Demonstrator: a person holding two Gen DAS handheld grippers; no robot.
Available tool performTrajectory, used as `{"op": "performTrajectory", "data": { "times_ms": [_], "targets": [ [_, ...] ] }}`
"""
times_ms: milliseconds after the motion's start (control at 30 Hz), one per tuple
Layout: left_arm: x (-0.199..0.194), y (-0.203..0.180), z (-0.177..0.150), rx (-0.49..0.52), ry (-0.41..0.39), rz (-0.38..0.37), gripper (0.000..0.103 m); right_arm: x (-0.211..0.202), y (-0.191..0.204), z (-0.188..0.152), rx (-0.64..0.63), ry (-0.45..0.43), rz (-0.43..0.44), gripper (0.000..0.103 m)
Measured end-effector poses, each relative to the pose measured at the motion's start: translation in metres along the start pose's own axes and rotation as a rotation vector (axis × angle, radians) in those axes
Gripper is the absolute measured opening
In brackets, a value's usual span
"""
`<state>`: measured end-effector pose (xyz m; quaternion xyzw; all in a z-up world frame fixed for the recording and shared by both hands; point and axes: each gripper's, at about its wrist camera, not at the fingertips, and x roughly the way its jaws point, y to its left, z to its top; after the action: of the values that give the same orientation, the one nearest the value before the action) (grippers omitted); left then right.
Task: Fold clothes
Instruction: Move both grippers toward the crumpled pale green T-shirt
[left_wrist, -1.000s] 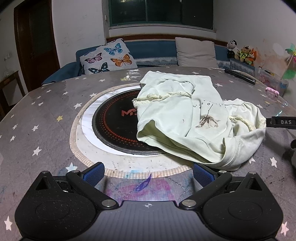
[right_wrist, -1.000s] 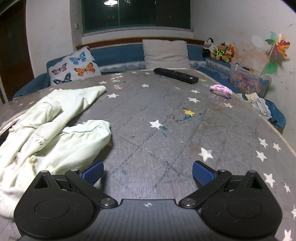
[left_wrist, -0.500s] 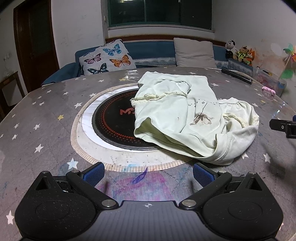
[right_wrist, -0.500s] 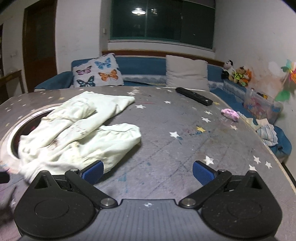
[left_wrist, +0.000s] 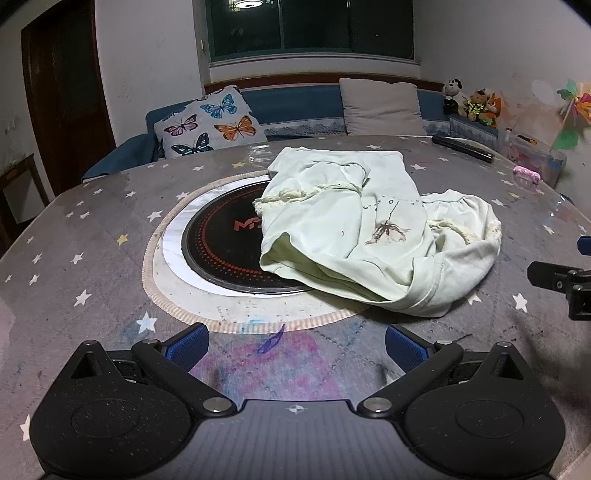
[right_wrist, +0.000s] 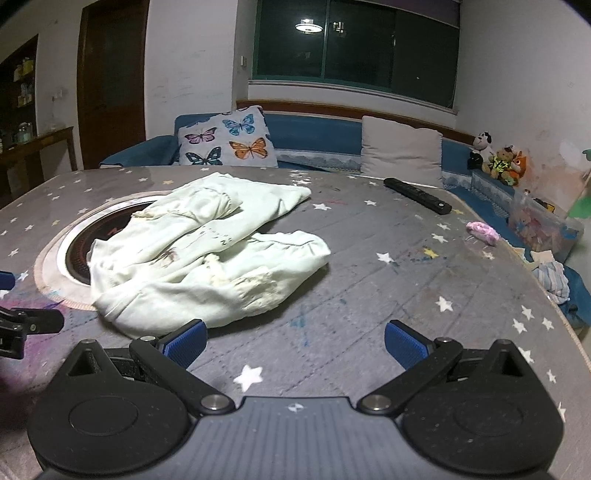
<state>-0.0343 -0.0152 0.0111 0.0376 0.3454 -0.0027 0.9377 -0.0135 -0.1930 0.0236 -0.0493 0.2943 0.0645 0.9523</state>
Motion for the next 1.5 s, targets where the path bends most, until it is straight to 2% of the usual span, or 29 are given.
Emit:
{"op": "performTrajectory", "data": {
  "times_ms": [600,1500],
  "targets": [
    [-0.010,-0.004,-0.008,0.011,-0.004,0.011,0.103,-0.011,0.024,-0.011,-0.049,0.013,0.040,0.103],
    [-0.010,-0.010,-0.007,0.031,-0.003,0.011,0.103,-0.009,0.028,-0.010,-0.057,0.013,0.047,0.103]
  ]
}}
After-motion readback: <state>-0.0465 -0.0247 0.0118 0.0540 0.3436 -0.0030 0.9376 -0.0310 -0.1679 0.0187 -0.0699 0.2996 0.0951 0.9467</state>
